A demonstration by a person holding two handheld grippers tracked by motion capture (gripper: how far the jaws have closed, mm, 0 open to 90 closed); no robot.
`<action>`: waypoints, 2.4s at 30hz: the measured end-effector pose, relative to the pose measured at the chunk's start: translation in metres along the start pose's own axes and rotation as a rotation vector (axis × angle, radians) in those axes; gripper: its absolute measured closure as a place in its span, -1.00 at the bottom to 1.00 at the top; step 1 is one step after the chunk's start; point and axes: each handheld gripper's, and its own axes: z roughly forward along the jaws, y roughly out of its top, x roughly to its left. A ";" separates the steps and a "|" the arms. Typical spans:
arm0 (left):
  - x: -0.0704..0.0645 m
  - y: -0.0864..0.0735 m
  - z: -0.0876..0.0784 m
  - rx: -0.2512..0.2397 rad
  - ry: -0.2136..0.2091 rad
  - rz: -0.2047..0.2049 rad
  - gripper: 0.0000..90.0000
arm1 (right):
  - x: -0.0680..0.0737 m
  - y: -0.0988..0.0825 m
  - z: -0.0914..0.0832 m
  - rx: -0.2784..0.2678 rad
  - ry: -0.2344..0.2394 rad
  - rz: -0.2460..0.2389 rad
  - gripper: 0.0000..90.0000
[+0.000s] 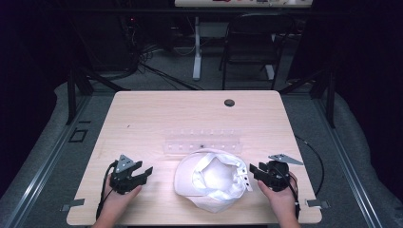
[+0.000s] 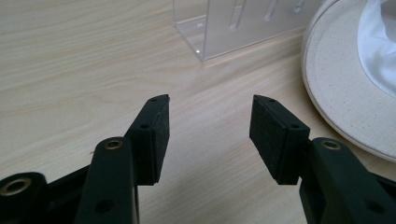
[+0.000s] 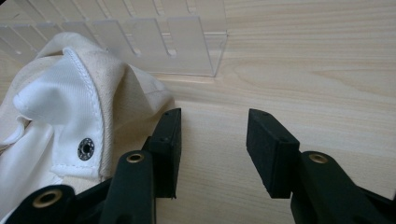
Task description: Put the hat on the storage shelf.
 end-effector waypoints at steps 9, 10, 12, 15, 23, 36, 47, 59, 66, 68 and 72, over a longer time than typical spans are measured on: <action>-0.001 0.000 -0.001 -0.021 0.020 -0.010 0.03 | 0.001 0.001 -0.003 -0.005 0.012 0.028 0.21; -0.001 0.000 -0.001 -0.025 0.017 -0.010 0.04 | 0.001 0.002 -0.004 -0.005 0.014 0.033 0.20; -0.001 0.001 -0.002 -0.026 0.006 -0.006 0.08 | 0.002 0.005 -0.008 -0.003 0.022 0.042 0.19; -0.004 0.001 -0.001 -0.012 0.009 0.005 0.10 | 0.002 0.009 -0.014 0.009 0.049 0.059 0.17; -0.008 0.001 0.001 0.006 0.015 0.019 0.06 | 0.004 0.024 -0.024 0.076 0.120 0.115 0.15; -0.010 0.000 0.003 0.010 0.002 0.036 0.06 | 0.002 0.044 -0.025 0.225 0.189 0.154 0.12; -0.007 0.001 0.001 0.004 0.004 0.033 0.06 | 0.016 0.055 -0.029 0.287 0.201 0.149 0.11; -0.010 0.000 0.003 0.016 0.000 0.042 0.06 | 0.021 0.063 -0.025 0.391 0.226 0.170 0.08; -0.010 0.000 0.003 0.016 0.000 0.043 0.06 | 0.020 0.053 -0.014 0.453 0.240 0.189 0.04; -0.010 0.000 0.003 0.017 0.001 0.044 0.06 | 0.021 0.051 -0.010 0.468 0.238 0.191 0.03; -0.010 0.000 0.004 0.018 0.002 0.049 0.06 | 0.021 0.046 -0.002 0.485 0.247 0.201 0.02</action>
